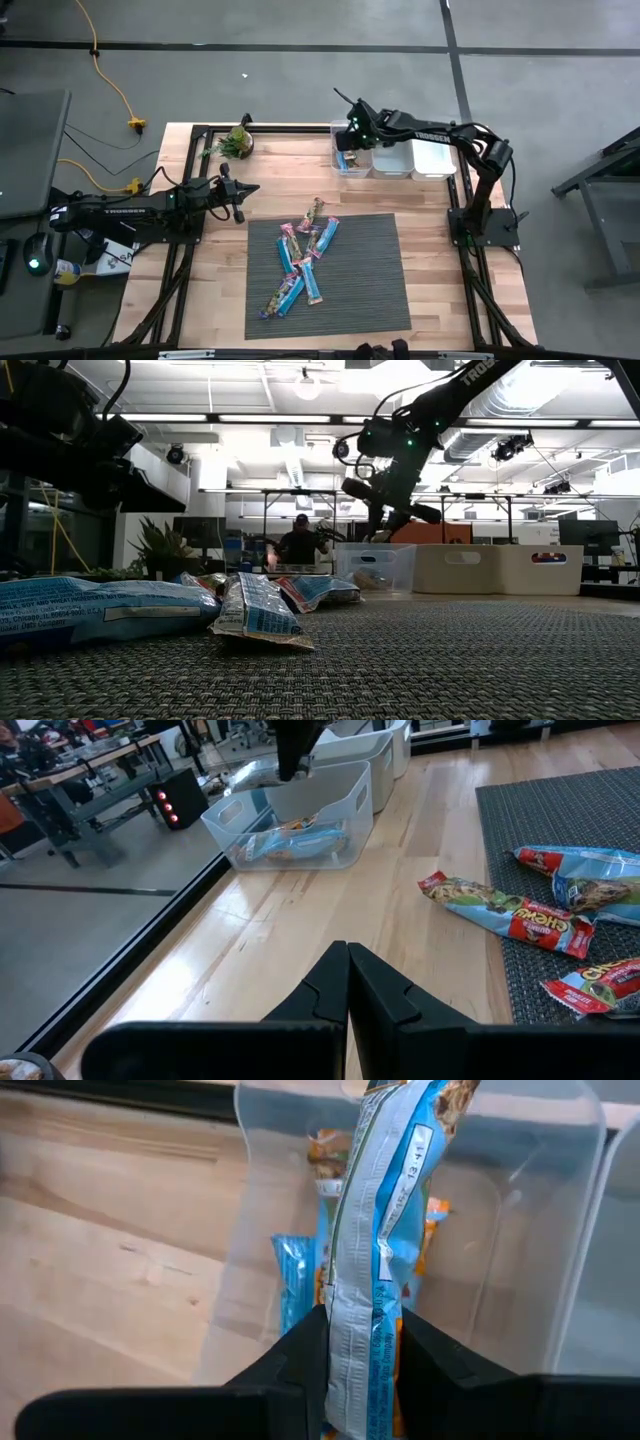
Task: Pick and place Granola Bars by type
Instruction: Put the yellow granola bar into the transparent bin, then put the red granola bar into the gray bin
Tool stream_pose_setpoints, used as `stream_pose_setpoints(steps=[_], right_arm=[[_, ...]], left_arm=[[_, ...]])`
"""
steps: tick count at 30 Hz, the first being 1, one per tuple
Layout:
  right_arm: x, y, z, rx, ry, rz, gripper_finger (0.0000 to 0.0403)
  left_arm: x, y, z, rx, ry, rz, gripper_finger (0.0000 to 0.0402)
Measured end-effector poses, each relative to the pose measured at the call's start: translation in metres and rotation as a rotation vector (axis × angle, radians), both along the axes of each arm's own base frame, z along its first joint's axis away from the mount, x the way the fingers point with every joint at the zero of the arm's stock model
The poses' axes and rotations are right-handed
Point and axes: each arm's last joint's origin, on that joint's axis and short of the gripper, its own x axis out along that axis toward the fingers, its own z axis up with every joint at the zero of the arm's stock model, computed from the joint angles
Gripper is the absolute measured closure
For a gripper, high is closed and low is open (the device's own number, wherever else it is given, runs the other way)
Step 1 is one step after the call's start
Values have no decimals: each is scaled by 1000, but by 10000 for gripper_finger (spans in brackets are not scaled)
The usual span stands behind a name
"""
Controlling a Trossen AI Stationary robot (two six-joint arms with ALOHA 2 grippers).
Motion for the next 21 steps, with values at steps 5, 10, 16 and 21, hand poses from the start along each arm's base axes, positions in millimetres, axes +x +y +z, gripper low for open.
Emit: stream_pose_setpoints(steps=[5,10,16,21], right_arm=[[0,5,-1,66,-10,6,316],[3,14,-3,81,14,20,297],[4,19,-3,64,48,17,264],[6,18,-2,43,31,41,239]], left_arm=[[0,0,0,0,0,0,401],[0,0,0,0,0,0,401],[0,0,0,0,0,0,401],[0,0,0,0,0,0,401]])
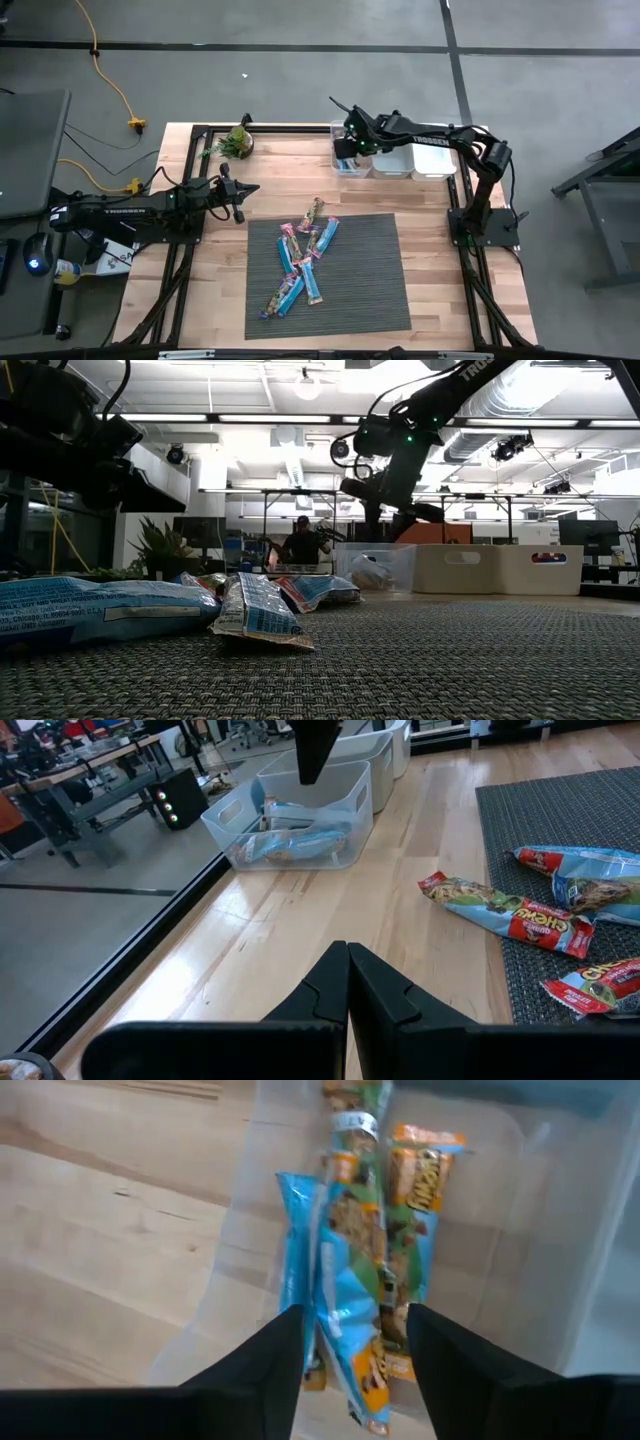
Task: Pick and place Granola Bars by type
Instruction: Put the red granola bar into the gray bin
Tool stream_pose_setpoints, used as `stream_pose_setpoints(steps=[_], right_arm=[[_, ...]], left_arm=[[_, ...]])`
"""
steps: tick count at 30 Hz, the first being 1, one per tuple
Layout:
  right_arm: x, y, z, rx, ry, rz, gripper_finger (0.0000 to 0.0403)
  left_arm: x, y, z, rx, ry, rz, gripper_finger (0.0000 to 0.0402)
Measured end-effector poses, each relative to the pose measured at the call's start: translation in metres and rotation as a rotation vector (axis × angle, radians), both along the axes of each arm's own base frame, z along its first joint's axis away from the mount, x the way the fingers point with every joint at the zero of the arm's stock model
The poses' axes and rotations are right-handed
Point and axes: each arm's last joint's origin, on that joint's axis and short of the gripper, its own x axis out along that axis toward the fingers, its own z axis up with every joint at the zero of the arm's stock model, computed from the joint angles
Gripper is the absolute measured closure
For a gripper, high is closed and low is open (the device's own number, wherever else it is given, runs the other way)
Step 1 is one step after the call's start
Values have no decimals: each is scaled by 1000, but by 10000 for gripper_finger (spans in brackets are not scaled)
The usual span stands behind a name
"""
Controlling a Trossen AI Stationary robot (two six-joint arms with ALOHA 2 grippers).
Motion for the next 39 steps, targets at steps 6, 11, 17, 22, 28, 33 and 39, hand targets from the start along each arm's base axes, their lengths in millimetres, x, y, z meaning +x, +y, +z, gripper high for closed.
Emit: stream_pose_setpoints(steps=[6,11,17,22,28,33,39], right_arm=[[4,-2,15,-73,-94,69,231],[2,0,38,-164,-168,135,235],[-6,11,74,-213,-304,203,242],[-6,37,98,-198,-413,308,242],[5,75,108,-302,-415,629,242],[15,108,107,-498,-358,1006,242],[21,134,105,-732,-169,1102,242]], left_arm=[[0,0,0,0,0,0,401],[0,0,0,0,0,-1,401],[0,0,0,0,0,0,401],[0,0,0,0,0,0,401],[0,0,0,0,0,0,401],[0,0,0,0,0,0,401],[0,0,0,0,0,0,401]])
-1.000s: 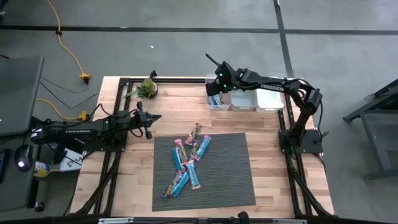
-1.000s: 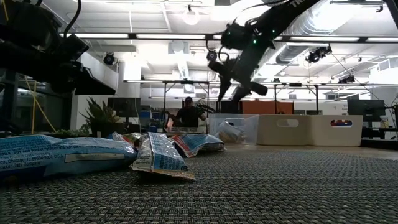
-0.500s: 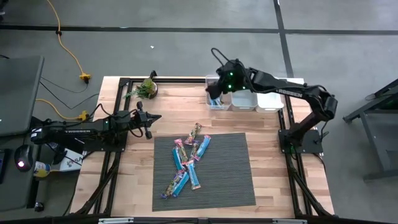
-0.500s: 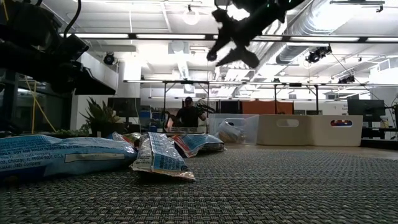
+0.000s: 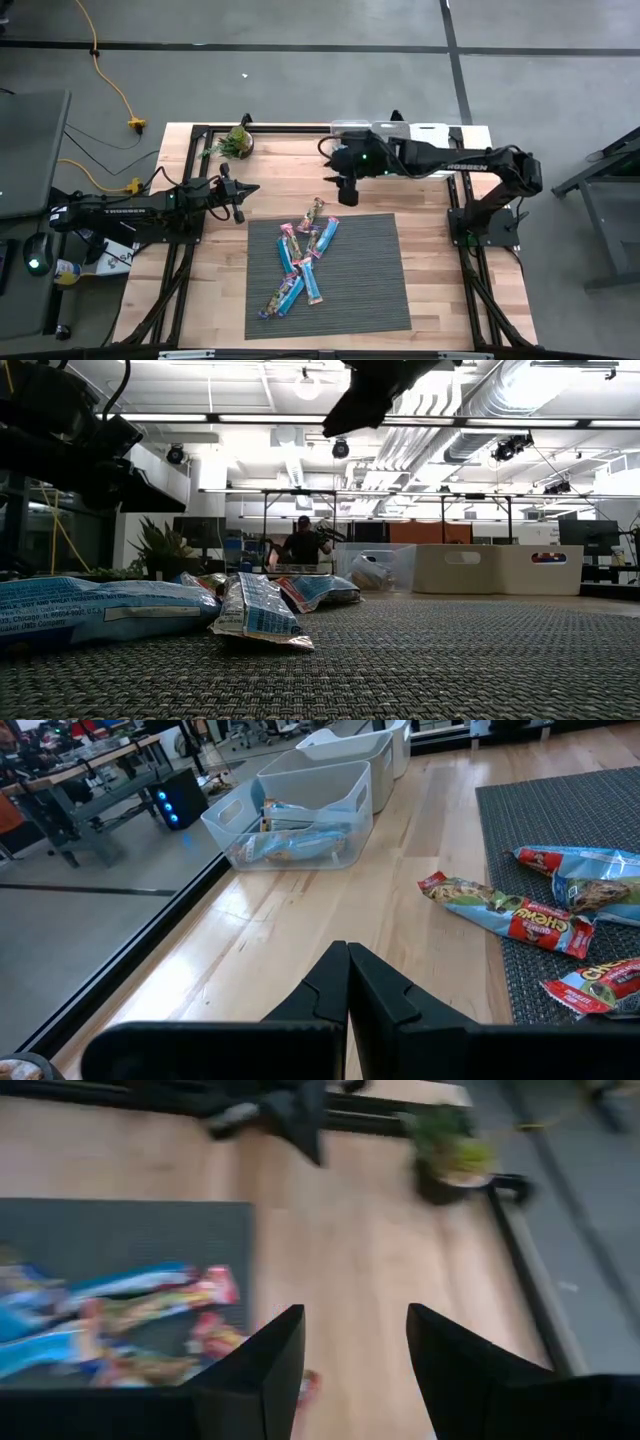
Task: Pick and place Granola Bars by type
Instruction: Put the red granola bar into the gray bin
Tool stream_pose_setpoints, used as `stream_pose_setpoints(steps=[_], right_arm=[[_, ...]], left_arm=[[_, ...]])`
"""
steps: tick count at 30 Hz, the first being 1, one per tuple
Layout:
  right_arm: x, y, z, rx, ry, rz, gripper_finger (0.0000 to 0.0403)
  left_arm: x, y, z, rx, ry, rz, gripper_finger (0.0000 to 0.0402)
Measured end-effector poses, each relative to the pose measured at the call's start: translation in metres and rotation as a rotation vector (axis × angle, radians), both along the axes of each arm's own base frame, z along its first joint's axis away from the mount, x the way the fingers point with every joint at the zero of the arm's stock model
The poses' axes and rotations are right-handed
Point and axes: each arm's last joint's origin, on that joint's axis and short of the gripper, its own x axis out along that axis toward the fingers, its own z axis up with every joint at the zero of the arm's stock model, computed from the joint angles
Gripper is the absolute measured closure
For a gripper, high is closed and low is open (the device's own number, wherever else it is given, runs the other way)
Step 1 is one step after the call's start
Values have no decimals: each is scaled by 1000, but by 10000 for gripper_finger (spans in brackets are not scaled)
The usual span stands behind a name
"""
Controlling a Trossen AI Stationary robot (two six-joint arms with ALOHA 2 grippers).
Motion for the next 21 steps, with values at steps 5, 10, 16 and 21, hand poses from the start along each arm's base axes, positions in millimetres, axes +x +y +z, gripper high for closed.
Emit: stream_pose_setpoints(steps=[5,10,16,21], right_arm=[[0,1,0,156,-77,-409,242],[1,0,2,427,-201,-607,242],[4,2,5,637,-256,-615,242],[12,12,8,465,-199,-242,242]], left_arm=[[0,0,0,0,0,0,401],[0,0,0,0,0,0,401],[0,0,0,0,0,0,401],[0,0,0,0,0,0,401]])
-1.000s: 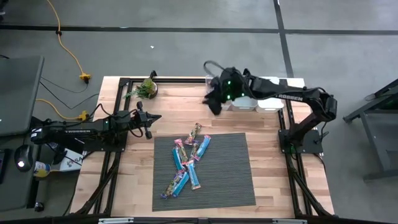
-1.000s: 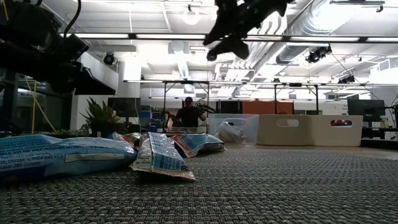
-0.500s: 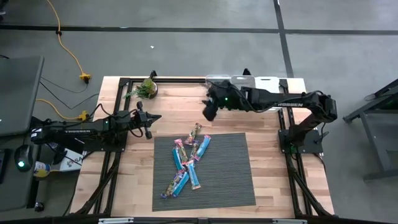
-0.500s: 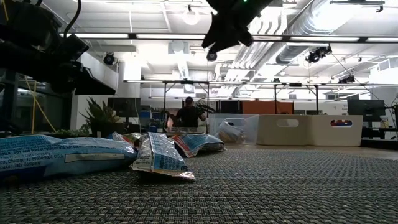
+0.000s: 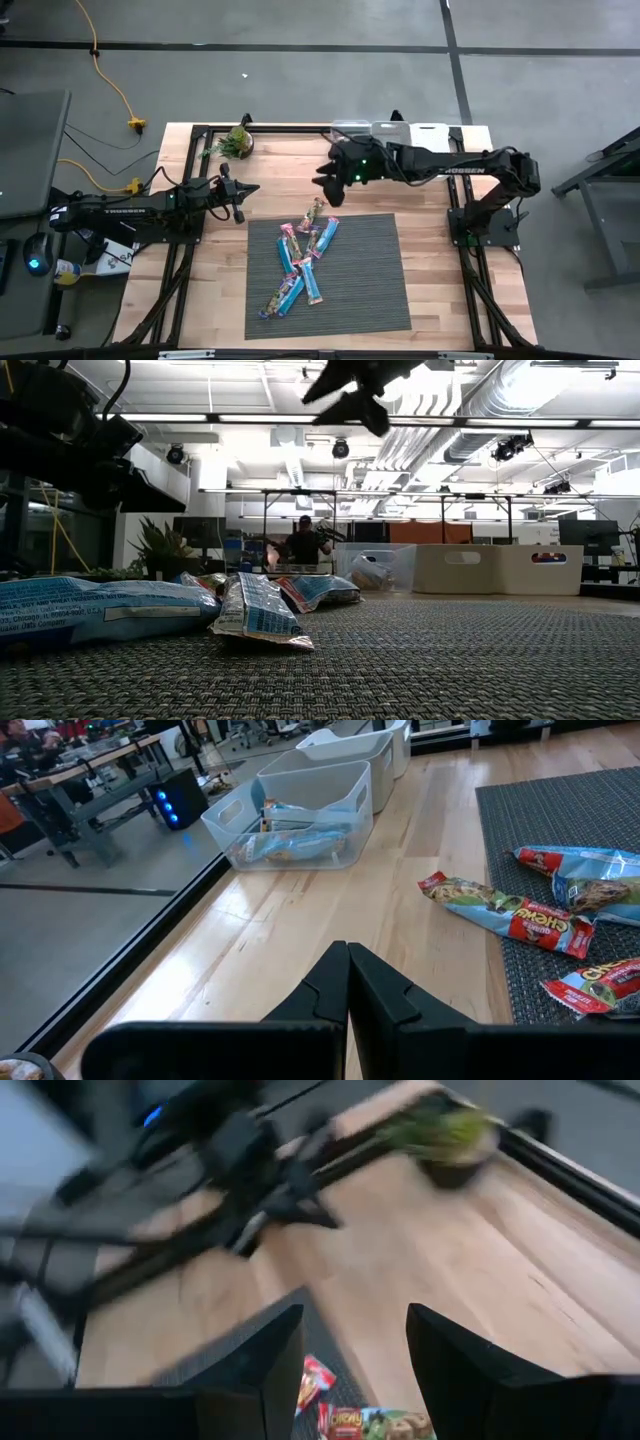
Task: Pick and place Granola Bars by type
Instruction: Put the red granola bar into the gray bin
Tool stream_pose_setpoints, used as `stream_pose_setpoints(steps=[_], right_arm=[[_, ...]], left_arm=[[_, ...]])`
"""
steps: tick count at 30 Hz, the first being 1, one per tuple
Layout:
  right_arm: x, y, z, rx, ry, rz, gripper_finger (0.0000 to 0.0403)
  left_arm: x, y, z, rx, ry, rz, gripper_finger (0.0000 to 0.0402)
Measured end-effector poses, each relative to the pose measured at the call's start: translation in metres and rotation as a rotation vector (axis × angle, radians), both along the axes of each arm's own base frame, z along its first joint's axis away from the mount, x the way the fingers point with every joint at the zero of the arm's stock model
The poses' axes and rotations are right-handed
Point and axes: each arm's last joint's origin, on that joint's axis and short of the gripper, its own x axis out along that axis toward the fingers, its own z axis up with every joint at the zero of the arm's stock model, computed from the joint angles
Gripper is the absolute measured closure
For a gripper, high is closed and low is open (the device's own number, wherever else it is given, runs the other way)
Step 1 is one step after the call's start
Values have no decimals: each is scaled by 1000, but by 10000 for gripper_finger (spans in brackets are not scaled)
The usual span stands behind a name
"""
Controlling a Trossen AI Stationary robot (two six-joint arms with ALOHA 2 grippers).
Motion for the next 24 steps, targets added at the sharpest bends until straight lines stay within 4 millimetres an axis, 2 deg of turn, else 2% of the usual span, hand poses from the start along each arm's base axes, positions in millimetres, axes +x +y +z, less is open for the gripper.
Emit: stream_pose_setpoints(steps=[4,12,18,24], right_arm=[[6,0,-2,-68,-27,87,242],[26,-8,-24,-51,-11,194,242],[54,-14,-12,-159,-10,272,242],[79,-18,-5,-330,187,433,242]], left_arm=[[0,0,0,0,0,0,401],[0,0,0,0,0,0,401],[0,0,0,0,0,0,401],[0,0,0,0,0,0,401]])
